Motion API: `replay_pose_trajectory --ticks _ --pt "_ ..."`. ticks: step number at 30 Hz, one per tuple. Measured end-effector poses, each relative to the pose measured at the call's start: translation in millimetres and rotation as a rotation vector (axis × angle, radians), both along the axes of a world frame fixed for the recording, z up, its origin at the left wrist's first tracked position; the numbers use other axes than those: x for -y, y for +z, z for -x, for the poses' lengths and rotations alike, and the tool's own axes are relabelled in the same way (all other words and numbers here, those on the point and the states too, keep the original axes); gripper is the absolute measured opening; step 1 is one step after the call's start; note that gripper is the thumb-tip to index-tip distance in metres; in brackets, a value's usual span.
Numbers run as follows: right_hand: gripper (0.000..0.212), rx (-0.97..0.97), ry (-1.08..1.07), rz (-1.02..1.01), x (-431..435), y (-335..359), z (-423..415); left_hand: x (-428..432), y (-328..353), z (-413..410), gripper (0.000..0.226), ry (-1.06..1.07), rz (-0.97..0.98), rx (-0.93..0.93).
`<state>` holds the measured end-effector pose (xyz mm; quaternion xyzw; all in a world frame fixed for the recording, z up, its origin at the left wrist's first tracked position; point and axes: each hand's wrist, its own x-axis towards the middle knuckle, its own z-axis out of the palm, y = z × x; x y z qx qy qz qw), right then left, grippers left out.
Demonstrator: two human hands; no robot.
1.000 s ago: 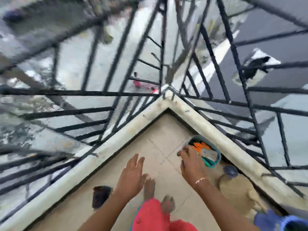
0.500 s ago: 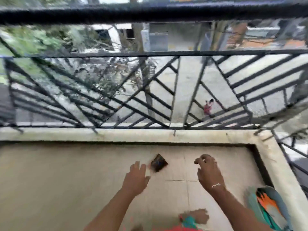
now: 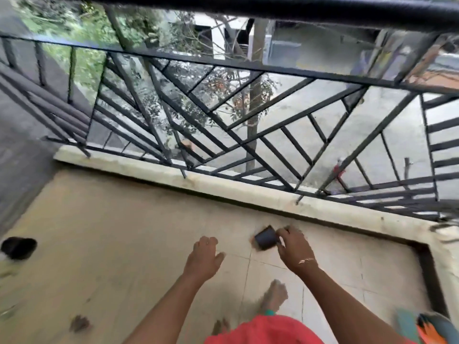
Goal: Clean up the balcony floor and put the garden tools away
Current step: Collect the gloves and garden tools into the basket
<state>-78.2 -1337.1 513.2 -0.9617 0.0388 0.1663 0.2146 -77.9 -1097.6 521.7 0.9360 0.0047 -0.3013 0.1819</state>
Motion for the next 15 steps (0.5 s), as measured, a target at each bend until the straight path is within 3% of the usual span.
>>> replay_pose_trajectory --ticks 4,7,12,15 --pt "0.031 -0.118 -0.166 -0.038 46.3 -20.0 -4.5 44.9 -13.0 -25.3 0.036 0.121 0.139 -0.167" --pt "0.030 -0.183 -0.314 -0.064 79.5 -40.9 -8.3 81.7 -29.0 -46.2 0.007 0.256 0.222 -0.293" --pt "0.028 -0.351 -0.398 -0.091 115.0 -80.4 -22.0 137.1 -62.0 -86.0 0.008 0.408 0.273 -0.440" --pt "0.026 -0.399 -0.551 -0.182 122.7 -118.4 -35.9 160.5 -97.2 -107.2 0.013 0.451 0.283 -0.497"
